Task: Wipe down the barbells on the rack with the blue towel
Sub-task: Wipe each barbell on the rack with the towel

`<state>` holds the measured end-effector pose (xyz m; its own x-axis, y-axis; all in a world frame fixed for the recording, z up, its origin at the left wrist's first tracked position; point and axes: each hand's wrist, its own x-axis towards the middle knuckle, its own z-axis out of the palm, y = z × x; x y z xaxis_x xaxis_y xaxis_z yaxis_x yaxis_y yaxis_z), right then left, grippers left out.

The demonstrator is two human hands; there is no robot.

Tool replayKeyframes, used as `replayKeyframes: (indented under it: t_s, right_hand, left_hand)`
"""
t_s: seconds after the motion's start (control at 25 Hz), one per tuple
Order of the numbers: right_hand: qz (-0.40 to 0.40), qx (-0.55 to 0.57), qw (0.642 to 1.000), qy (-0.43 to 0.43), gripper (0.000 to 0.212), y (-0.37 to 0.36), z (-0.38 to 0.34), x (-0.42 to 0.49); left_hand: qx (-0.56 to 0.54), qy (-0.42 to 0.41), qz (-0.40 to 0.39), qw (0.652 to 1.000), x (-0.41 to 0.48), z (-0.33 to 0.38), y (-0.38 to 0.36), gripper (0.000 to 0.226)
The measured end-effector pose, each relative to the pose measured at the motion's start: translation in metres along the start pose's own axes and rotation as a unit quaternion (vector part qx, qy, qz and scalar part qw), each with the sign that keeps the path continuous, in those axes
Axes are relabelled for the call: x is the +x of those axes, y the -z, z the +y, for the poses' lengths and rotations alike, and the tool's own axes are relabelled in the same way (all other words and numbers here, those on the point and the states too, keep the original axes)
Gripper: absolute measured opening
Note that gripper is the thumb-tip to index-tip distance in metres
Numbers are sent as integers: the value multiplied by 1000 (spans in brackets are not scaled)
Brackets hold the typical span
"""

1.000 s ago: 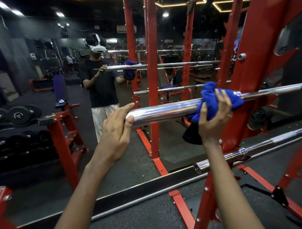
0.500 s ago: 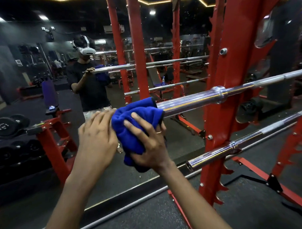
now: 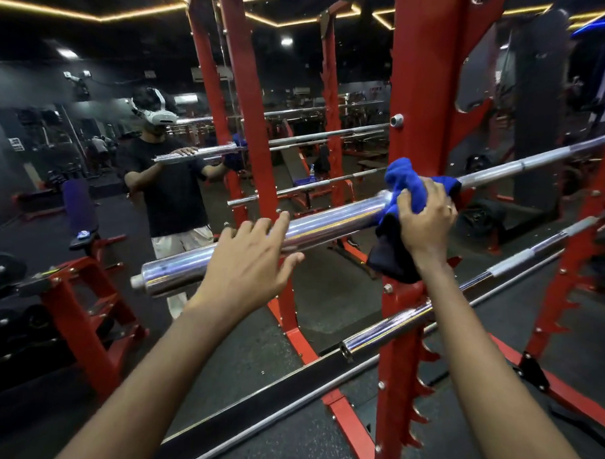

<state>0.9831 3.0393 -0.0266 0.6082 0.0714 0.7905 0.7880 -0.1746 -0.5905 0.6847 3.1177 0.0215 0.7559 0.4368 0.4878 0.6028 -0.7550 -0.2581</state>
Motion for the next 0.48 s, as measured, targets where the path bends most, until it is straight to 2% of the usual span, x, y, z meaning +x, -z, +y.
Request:
replayKeyframes:
  t_s: [0.04,0.16,0.32,0.48]
  right_hand:
    - [-22,15,999,-19,51,2,5,12]
    - [-71,45,996,-8,53,5,22,24]
    - [-23,126,991,-27,54,3,28,-17]
    - [-36,159,986,-38,57,-1,29,-28]
  left_hand:
    - [9,-27,-18,999,15,5,-1,74]
    - [21,-79,-65,995,57,17,-1,81]
    - [23,-82,-39,996,70,24,-8,63]
    - [18,-73,-6,997,69,22,-16,69]
